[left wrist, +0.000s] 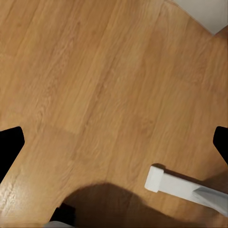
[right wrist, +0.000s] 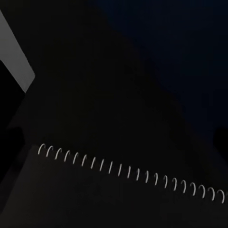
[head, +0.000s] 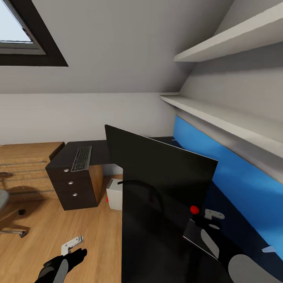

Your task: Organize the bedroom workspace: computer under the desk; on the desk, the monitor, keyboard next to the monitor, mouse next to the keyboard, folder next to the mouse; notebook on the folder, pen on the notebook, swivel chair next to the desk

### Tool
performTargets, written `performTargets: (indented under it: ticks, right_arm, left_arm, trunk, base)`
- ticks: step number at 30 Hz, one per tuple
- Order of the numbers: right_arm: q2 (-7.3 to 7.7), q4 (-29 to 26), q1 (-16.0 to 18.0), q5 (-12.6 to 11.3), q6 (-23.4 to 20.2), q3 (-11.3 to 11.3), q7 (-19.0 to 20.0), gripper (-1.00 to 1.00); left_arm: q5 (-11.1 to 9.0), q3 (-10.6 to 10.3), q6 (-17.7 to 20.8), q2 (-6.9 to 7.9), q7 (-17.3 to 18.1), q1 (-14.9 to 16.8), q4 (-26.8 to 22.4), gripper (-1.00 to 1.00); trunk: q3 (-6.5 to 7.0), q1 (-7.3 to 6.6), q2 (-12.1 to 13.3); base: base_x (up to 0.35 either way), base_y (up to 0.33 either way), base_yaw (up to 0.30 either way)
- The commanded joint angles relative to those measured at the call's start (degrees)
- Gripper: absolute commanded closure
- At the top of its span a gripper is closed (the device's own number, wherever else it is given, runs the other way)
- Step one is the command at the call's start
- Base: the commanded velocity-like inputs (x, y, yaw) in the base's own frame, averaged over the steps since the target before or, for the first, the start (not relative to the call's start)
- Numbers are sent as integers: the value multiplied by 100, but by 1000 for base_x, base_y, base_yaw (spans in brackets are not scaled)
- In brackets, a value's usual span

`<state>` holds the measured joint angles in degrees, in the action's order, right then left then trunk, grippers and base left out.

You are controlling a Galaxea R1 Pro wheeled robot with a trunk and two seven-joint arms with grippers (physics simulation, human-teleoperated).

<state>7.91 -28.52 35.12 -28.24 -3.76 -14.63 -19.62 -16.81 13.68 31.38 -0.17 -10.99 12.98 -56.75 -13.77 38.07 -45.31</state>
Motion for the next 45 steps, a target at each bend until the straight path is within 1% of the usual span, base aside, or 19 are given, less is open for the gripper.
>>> performTargets:
  ticks: [1, 9, 17, 45]
  right_arm:
    - [9, -17, 4, -27, -37, -48, -53, -100]
    - [9, -22, 4, -32, -37, -44, -59, -100]
    - [8, -22, 4, -32, -37, -40, -59, -100]
    - [10, -22, 4, -32, -37, -40, -59, -100]
  left_arm:
    - [-61, 2, 15, -2, -43, 3, 4, -100]
    - [-56, -6, -71, -21, -51, 3, 164, -100]
    - [-53, -6, -282, -29, -46, 5, 190, -100]
    - [-59, -6, -301, -17, -64, 3, 191, -100]
  trunk:
    - [-27, 24, -49]
    - [-171, 200, -370]
    - [-314, 375, -690]
    - [-817, 990, -1813]
  base:
    - [0, 0, 0]
    - [0, 0, 0]
    - [0, 0, 0]
    - [0, 0, 0]
